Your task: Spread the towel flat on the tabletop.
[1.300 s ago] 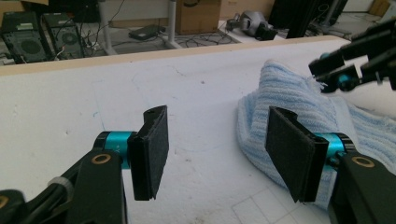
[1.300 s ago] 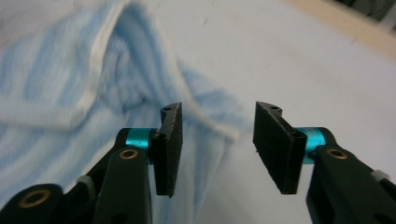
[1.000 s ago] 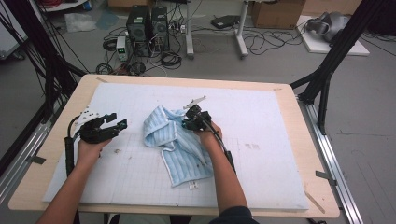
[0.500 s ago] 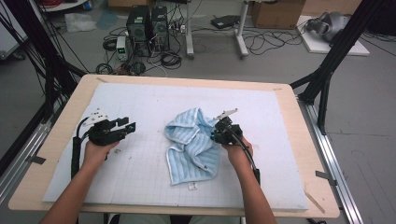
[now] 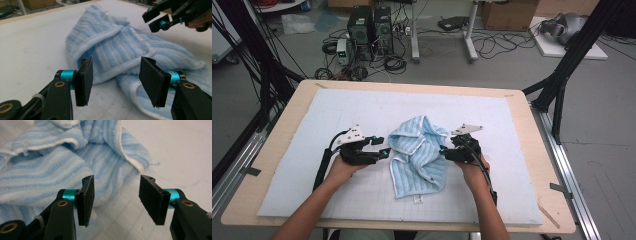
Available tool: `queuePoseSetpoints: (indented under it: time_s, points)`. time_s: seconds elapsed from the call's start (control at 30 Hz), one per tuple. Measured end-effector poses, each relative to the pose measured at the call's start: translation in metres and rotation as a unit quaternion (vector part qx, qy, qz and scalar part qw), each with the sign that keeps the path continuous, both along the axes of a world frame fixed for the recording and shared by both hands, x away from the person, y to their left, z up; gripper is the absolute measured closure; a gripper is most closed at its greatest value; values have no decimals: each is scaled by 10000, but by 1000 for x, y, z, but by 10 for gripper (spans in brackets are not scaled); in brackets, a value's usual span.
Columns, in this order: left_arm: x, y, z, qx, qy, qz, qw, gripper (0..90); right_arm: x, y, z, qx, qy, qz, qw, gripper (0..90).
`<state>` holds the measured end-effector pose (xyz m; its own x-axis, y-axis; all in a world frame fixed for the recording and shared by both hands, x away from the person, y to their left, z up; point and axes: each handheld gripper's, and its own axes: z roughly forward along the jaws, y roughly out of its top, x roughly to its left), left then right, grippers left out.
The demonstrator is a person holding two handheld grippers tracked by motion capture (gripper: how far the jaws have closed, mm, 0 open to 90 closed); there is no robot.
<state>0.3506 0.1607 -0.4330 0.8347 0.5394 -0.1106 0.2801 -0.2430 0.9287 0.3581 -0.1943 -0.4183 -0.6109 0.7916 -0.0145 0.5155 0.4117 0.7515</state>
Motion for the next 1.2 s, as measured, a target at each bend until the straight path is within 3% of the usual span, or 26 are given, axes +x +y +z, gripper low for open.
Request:
queuePoseSetpoints:
  time_s: [0.07,0.13,0.23,0.33,0.37,0.43,0.5,0.53,0.7,0.77,0.93,0.97,1.03,1.2]
  points:
    - [0,-5,0,-9,-13,-88,10000,444,-3,-6,-2,87,24,-39,10000,455]
    - [0,-22,1,-51,-20,-373,9993,437,-6,-11,-3,190,22,-77,9998,454]
    - [0,-39,2,45,-13,-559,9984,429,-8,-12,-5,228,26,-69,9997,454]
    - [2,-51,0,266,-8,-526,9983,434,-8,-12,-6,245,5,-39,9997,452]
    - [3,-55,-1,437,-8,-429,9981,452,-8,-12,-6,257,9,-37,9997,450]
    - [5,-59,-2,862,-53,-187,9961,574,-9,-12,-5,281,4,-40,9996,447]
    - [6,-58,-2,981,-178,-166,9949,794,-9,-12,-6,282,3,-29,9996,446]
    - [7,-56,-1,989,-210,-64,9949,860,-9,-12,-6,282,11,-25,9996,446]
    - [14,-35,7,636,-189,236,9975,873,-9,-13,-6,320,18,-20,9995,444]
    - [18,-21,11,428,-165,470,9978,874,-9,-12,-6,312,39,-8,9995,444]
    - [30,14,12,231,-16,1031,9944,873,-11,-12,-6,347,31,-7,9994,443]
    - [30,14,12,231,-16,1031,9944,873,-10,-12,-6,354,29,8,9994,443]
    - [38,36,15,244,-45,1403,9898,874,-10,-11,-6,342,37,49,9994,443]
    - [54,65,19,442,-1,1948,9799,874,-10,-4,-8,393,136,166,9990,443]
